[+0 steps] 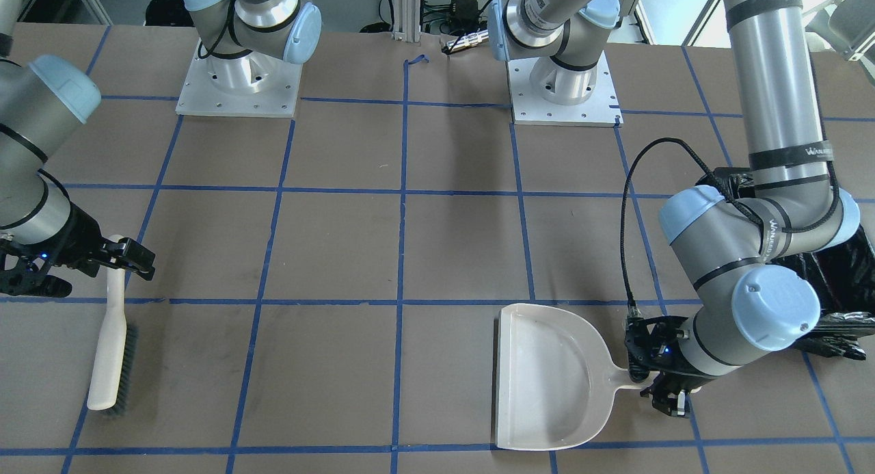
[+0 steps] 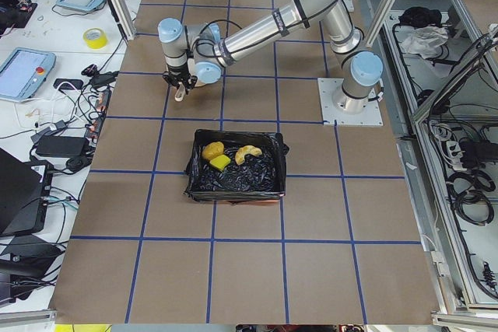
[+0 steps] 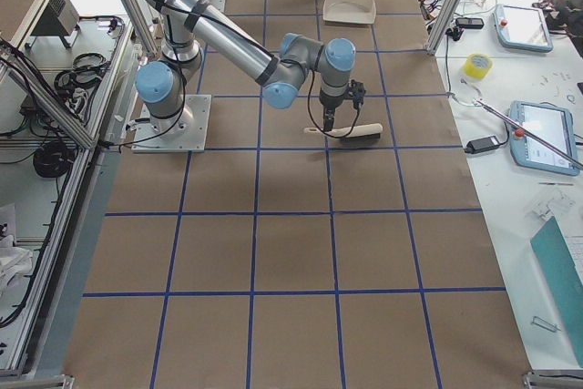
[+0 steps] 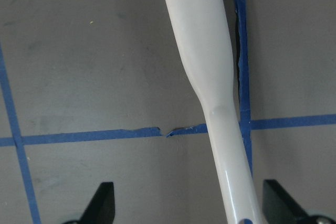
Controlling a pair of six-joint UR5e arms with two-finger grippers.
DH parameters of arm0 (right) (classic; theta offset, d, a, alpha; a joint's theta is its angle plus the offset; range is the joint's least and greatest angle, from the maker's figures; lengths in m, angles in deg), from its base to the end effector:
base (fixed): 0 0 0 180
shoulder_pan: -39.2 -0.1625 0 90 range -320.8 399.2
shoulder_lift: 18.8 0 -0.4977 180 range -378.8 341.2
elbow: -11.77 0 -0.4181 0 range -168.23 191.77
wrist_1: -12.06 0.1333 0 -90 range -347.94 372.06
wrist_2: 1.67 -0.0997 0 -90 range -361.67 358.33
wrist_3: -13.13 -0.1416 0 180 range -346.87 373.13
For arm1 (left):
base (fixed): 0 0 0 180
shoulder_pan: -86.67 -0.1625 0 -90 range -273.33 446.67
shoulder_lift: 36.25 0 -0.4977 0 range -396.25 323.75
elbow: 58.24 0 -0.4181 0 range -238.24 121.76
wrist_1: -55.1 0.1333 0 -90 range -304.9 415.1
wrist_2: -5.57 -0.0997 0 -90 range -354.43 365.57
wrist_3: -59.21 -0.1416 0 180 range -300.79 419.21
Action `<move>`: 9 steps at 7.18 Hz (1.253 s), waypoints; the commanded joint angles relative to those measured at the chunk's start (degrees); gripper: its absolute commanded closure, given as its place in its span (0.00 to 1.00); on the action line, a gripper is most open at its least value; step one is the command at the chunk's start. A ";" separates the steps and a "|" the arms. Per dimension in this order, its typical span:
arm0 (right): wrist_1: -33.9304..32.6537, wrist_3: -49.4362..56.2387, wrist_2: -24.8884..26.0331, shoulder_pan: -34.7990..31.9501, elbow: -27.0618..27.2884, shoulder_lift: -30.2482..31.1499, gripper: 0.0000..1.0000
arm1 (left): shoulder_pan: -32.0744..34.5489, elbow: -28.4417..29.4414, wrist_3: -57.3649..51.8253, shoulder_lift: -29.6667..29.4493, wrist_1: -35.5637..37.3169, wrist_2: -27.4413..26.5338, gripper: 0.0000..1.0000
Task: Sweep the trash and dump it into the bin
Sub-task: 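Lower the brush onto the table and open the right gripper, lifting away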
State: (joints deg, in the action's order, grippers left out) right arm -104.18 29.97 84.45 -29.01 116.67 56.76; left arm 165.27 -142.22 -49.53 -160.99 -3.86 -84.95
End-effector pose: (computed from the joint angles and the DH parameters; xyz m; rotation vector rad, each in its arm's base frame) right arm -0.0828 -0.5921 0.2932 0.1349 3.0565 0.0439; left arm 0.0199 -0.7668 0.2331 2.3291 2.0487 -0.0191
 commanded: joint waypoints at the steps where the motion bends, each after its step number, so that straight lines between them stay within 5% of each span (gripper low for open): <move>1: 15.09 -0.23 0.28 -1.04 -10.10 1.61 0.01 | 0.15 -0.66 1.59 0.20 0.34 -0.09 1.00; 2: 19.08 -0.58 0.46 -3.22 -14.24 1.79 0.01 | 0.24 -1.27 3.08 0.46 0.08 -0.09 0.38; 3: 22.51 -2.93 1.07 -6.72 -17.59 2.57 0.01 | 0.33 -2.32 3.70 0.64 0.34 -0.18 0.00; 7: 29.31 -9.89 1.86 -17.64 -21.93 9.68 0.01 | 6.38 -3.38 5.97 10.88 -2.89 -0.53 0.00; 9: 30.01 -9.99 3.45 -18.79 -21.50 11.19 0.00 | 7.71 -3.03 22.54 20.19 -14.90 0.87 0.00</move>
State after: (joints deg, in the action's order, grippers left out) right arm -74.55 20.20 87.30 -46.80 94.86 66.93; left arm 171.97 -145.23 -35.52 -146.59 -12.13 -84.93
